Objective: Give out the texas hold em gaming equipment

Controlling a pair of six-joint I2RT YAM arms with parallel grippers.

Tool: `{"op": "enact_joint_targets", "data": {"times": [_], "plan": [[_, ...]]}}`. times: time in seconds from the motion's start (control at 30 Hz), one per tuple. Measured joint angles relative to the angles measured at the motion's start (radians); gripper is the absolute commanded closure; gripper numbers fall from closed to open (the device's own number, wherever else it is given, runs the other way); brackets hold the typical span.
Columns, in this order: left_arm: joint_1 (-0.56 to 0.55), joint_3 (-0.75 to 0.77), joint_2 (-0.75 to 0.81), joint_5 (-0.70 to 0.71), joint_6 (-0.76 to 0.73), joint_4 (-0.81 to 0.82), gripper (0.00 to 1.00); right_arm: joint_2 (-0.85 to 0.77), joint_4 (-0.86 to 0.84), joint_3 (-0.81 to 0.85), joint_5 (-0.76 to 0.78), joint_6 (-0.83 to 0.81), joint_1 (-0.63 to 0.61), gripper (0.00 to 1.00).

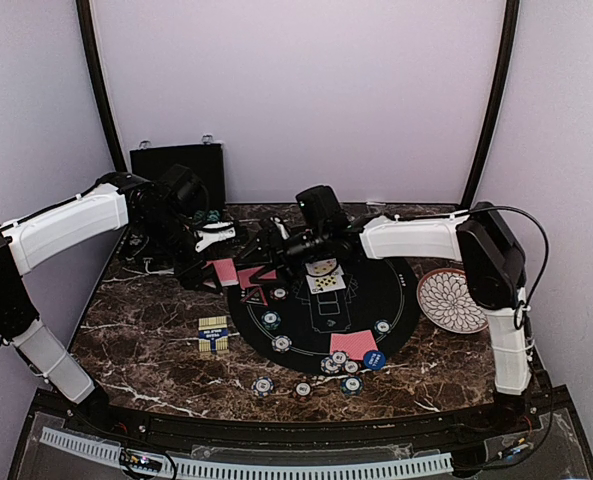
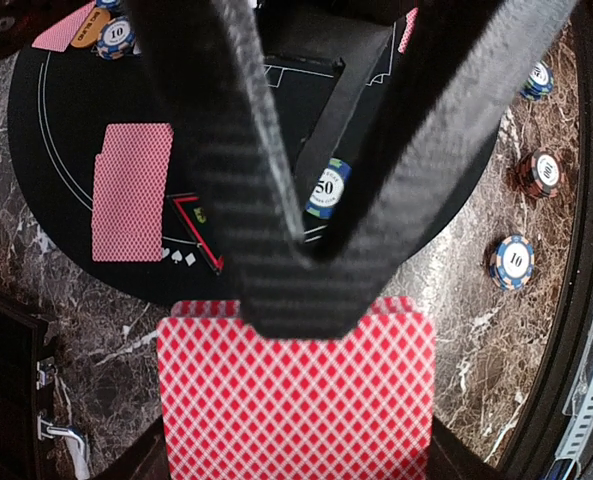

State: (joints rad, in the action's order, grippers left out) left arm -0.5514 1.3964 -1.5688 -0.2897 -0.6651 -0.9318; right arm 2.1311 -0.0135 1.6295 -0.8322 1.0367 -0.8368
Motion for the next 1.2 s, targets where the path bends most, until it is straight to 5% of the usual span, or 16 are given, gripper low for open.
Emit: {"op": "enact_joint_targets", "data": {"times": [0.47, 1.2], "plan": [[0.0, 0.0, 0.0, -0.01, 0.005, 0.002, 1.0, 0.123, -0.069, 0.143, -0.073, 0.099, -0.047, 0.32], [0.0, 0.0, 0.0, -0.005, 0.004, 0.0, 1.0, 0.093, 0.004, 0.073, -0.088, 0.032, -0.006, 0.41]]}}
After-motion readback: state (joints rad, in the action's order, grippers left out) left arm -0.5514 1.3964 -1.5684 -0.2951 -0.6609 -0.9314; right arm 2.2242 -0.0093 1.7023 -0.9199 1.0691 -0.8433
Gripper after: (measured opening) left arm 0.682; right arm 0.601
